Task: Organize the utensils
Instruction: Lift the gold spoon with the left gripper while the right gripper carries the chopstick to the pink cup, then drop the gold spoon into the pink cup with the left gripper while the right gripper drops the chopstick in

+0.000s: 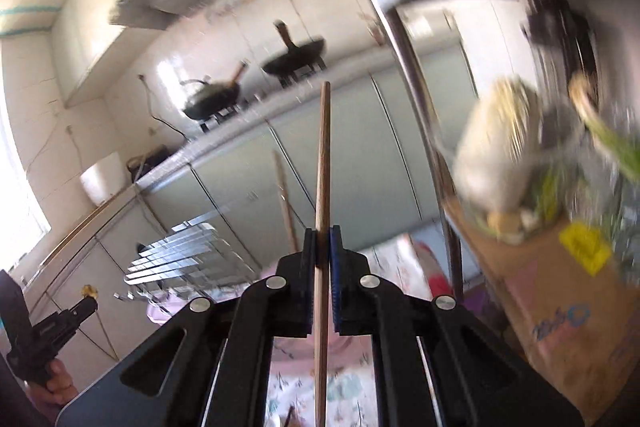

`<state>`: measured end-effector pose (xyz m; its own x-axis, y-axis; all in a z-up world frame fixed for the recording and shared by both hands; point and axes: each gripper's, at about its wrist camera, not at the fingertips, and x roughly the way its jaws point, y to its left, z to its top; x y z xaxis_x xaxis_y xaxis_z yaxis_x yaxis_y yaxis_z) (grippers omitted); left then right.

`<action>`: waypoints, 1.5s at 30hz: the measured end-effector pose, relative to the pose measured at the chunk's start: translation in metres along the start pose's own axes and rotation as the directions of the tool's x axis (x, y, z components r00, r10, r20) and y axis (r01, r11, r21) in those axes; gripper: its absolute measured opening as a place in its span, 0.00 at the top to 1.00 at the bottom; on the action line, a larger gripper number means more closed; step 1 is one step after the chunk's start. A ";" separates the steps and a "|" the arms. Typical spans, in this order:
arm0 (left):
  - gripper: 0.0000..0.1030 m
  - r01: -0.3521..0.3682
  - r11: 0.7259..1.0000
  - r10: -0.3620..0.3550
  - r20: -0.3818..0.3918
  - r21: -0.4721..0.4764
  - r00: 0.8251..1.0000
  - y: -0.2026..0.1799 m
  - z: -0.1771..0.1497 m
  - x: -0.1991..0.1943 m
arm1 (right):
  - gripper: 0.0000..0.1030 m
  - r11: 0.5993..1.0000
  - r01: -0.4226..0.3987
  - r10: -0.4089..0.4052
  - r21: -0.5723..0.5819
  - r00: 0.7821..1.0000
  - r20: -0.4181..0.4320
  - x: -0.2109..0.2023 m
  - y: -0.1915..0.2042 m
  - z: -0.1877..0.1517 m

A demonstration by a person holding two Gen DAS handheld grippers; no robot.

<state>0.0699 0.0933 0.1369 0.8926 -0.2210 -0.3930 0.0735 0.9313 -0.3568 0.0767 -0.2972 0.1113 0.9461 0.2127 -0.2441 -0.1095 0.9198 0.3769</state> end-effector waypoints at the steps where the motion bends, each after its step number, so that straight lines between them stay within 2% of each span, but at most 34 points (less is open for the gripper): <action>1: 0.99 -0.001 1.000 0.001 0.015 0.002 1.000 -0.002 0.005 -0.001 | 0.93 1.000 -0.004 0.004 -0.019 1.000 0.024 0.000 0.005 0.007; 8: 0.99 -0.028 0.999 0.024 0.117 0.031 0.993 -0.015 0.041 0.008 | 0.93 0.994 -0.024 0.041 -0.104 0.984 0.172 0.008 0.033 0.037; 12: 0.99 -0.079 0.994 0.063 0.204 0.070 0.977 -0.020 0.055 0.019 | 0.93 0.989 -0.017 0.048 -0.144 0.975 0.217 0.024 0.045 0.048; 14: 0.99 -0.105 0.991 0.082 0.243 0.085 0.967 -0.021 0.058 0.029 | 0.93 0.988 -0.002 0.038 -0.157 0.973 0.226 0.033 0.048 0.048; 19: 0.99 -0.171 0.978 0.124 0.330 0.117 0.936 -0.020 0.048 0.054 | 0.93 0.988 0.008 0.021 -0.157 0.982 0.188 0.061 0.044 0.034; 21: 0.99 -0.180 0.976 0.129 0.342 0.122 0.931 -0.017 0.040 0.061 | 0.93 0.986 0.014 0.015 -0.165 0.985 0.173 0.065 0.044 0.028; 27: 0.99 -0.143 0.982 0.107 0.258 0.125 0.960 -0.002 0.007 0.073 | 0.93 0.987 0.012 0.002 -0.159 0.996 0.087 0.073 0.034 0.004; 31: 0.99 -0.131 0.982 0.100 0.214 0.136 0.972 0.002 -0.009 0.072 | 0.93 0.990 0.013 -0.010 -0.141 1.000 0.028 0.077 0.028 -0.011; 40: 0.98 -0.131 0.984 0.117 0.115 0.122 0.987 0.012 -0.021 0.084 | 0.93 0.994 0.012 -0.024 -0.109 0.994 -0.103 0.090 0.016 -0.033; 45: 0.95 -0.138 0.983 0.130 0.077 0.124 0.989 0.015 -0.023 0.087 | 0.93 0.993 0.024 -0.039 -0.112 0.990 -0.134 0.092 0.015 -0.037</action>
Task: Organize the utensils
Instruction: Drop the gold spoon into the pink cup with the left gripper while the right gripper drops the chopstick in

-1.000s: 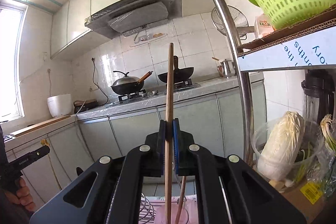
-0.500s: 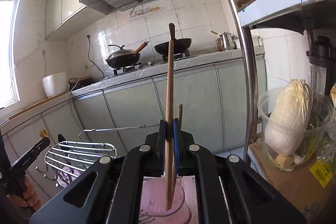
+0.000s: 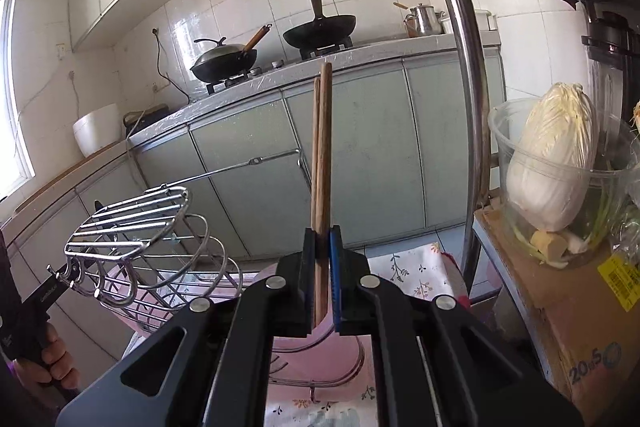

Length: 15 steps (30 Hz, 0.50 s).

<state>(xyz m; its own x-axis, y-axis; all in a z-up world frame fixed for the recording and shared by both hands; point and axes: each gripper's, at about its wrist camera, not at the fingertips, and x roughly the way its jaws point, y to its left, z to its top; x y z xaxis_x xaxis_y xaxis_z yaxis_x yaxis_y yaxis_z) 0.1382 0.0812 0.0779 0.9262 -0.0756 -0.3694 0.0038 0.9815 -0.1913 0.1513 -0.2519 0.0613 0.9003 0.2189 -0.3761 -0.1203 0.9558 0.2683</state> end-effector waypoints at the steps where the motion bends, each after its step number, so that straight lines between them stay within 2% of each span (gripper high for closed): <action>1: 0.90 0.002 1.000 -0.002 -0.006 0.003 1.000 0.000 0.000 0.000 | 0.93 1.000 0.002 -0.002 0.002 1.000 -0.005 0.000 0.000 -0.001; 4: 0.76 0.010 1.000 -0.010 -0.015 0.004 1.000 -0.001 0.001 -0.002 | 0.93 1.000 0.002 -0.002 0.003 0.999 -0.033 0.003 0.000 0.000; 6: 0.71 0.012 1.000 -0.012 -0.026 0.003 1.000 -0.002 0.001 -0.003 | 0.93 1.000 0.004 -0.004 0.003 0.999 -0.049 0.004 0.001 0.000; 9: 0.70 0.016 1.000 -0.016 -0.038 0.006 0.999 -0.003 0.000 -0.005 | 0.90 1.000 0.006 -0.006 -0.001 0.997 -0.077 0.004 0.001 0.000; 11: 0.70 0.016 1.000 -0.016 -0.042 0.014 0.999 -0.004 -0.001 -0.008 | 0.79 1.000 0.007 -0.007 0.003 0.997 -0.080 0.003 0.000 0.000; 13: 0.70 0.017 1.000 -0.017 -0.045 0.016 0.999 -0.004 -0.002 -0.012 | 0.61 1.000 0.000 0.001 0.010 0.997 -0.076 -0.001 -0.001 0.000; 15: 0.70 0.019 1.000 -0.019 -0.046 0.015 0.999 -0.004 -0.003 -0.016 | 0.57 1.000 0.002 -0.001 0.006 0.997 -0.074 -0.006 -0.001 0.000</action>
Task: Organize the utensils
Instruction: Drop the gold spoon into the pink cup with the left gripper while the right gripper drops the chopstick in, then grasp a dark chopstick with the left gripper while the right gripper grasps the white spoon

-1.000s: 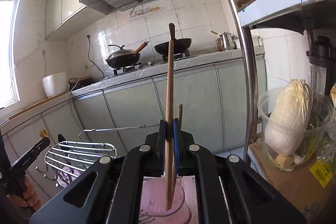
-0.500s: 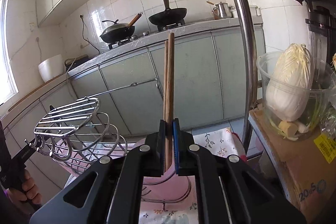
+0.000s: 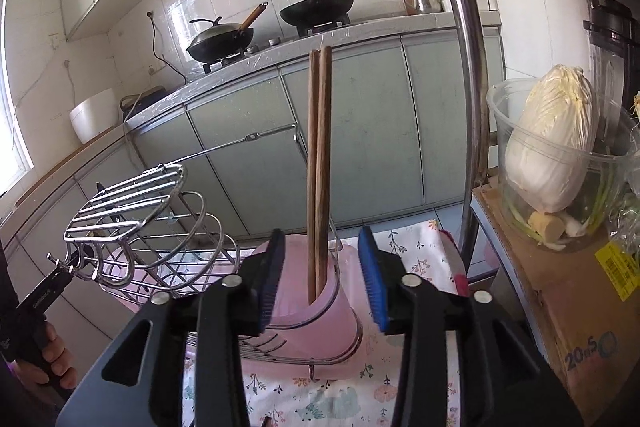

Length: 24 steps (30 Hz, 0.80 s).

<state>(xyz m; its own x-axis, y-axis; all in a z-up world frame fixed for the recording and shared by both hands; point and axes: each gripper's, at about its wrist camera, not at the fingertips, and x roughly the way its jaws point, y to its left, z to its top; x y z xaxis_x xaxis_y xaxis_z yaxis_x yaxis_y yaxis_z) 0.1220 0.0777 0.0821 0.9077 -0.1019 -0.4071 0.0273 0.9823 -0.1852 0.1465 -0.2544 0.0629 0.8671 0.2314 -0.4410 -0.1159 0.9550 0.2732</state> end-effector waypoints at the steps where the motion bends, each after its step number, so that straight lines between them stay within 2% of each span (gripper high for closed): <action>1: 0.70 0.000 1.000 0.000 0.000 -0.001 1.000 0.000 0.000 -0.002 | 0.56 1.000 0.000 0.000 -0.002 1.000 0.000 -0.003 0.000 0.000; 8: 0.70 0.013 1.000 -0.013 -0.025 -0.026 1.000 0.002 -0.005 -0.024 | 0.55 1.000 0.008 -0.008 0.011 1.000 -0.006 -0.027 -0.004 -0.010; 12: 0.69 0.030 0.998 -0.034 -0.085 -0.047 0.996 0.005 -0.014 -0.034 | 0.55 1.000 0.006 -0.006 0.003 1.000 -0.023 -0.040 -0.005 -0.020; 19: 0.70 0.061 0.997 -0.068 -0.187 -0.040 0.980 0.003 -0.041 -0.043 | 0.55 1.000 -0.014 0.013 -0.009 0.992 -0.124 -0.051 0.000 -0.052; 24: 0.70 0.090 0.996 -0.088 -0.279 -0.005 0.956 -0.006 -0.067 -0.043 | 0.55 0.998 -0.041 0.048 0.038 0.973 -0.224 -0.046 -0.004 -0.080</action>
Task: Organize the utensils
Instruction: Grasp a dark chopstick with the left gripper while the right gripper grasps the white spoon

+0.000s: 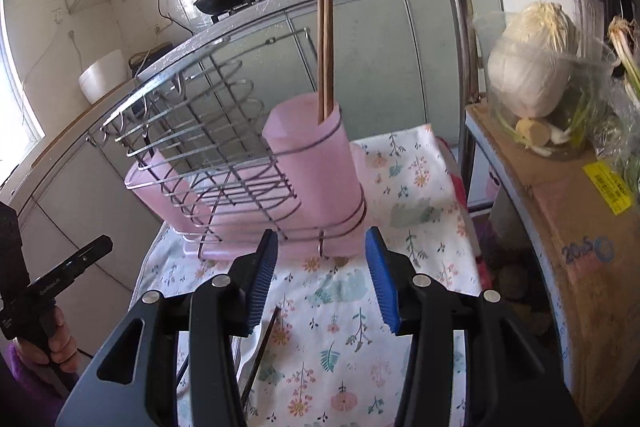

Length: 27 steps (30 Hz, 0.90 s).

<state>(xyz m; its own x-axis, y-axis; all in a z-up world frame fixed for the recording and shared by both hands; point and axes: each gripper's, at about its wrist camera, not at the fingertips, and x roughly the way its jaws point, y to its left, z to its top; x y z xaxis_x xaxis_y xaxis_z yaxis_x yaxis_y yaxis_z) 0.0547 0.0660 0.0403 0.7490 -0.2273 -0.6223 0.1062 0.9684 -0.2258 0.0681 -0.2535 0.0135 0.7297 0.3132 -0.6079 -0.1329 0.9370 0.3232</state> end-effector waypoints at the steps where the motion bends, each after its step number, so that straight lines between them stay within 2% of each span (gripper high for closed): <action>1: 0.70 0.008 1.000 -0.008 -0.020 0.002 1.000 -0.001 -0.006 0.002 | 0.55 1.000 -0.006 0.007 0.007 1.000 -0.025 0.003 -0.001 -0.006; 8: 0.70 0.022 0.999 -0.015 -0.174 0.041 0.985 -0.015 -0.041 0.027 | 0.55 0.999 -0.035 0.039 0.029 0.989 -0.146 0.021 -0.001 -0.037; 15: 0.72 0.036 0.994 -0.002 -0.315 0.101 0.949 -0.033 -0.061 0.059 | 0.55 0.995 -0.090 0.097 0.036 0.963 -0.250 0.035 0.004 -0.054; 20: 0.73 0.016 0.992 0.034 -0.390 0.126 0.920 -0.038 -0.067 0.083 | 0.56 0.991 -0.132 0.136 0.036 0.946 -0.293 0.043 0.011 -0.056; 23: 0.75 0.005 0.991 0.051 -0.417 0.132 0.907 -0.039 -0.068 0.094 | 0.62 0.987 -0.153 0.159 0.045 0.933 -0.324 0.052 0.016 -0.055; 24: 0.76 0.003 0.991 0.054 -0.427 0.131 0.903 -0.038 -0.068 0.098 | 0.67 0.986 -0.160 0.167 0.049 0.926 -0.340 0.057 0.018 -0.055; 26: 0.81 -0.002 0.992 0.057 -0.447 0.123 0.893 -0.037 -0.067 0.105 | 0.72 0.984 -0.169 0.178 0.058 0.912 -0.371 0.065 0.022 -0.054; 27: 0.88 -0.005 0.993 0.058 -0.455 0.118 0.888 -0.035 -0.068 0.108 | 0.74 0.983 -0.174 0.183 0.058 0.905 -0.385 0.070 0.025 -0.054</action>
<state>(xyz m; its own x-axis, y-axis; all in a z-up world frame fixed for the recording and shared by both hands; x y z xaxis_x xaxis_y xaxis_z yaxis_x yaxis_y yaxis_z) 0.0878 0.0000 -0.0699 0.3738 -0.1925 -0.9073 0.1790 0.9748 -0.1331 0.0793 -0.2001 -0.0601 0.3780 0.5141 -0.7699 -0.2190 0.8577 0.4652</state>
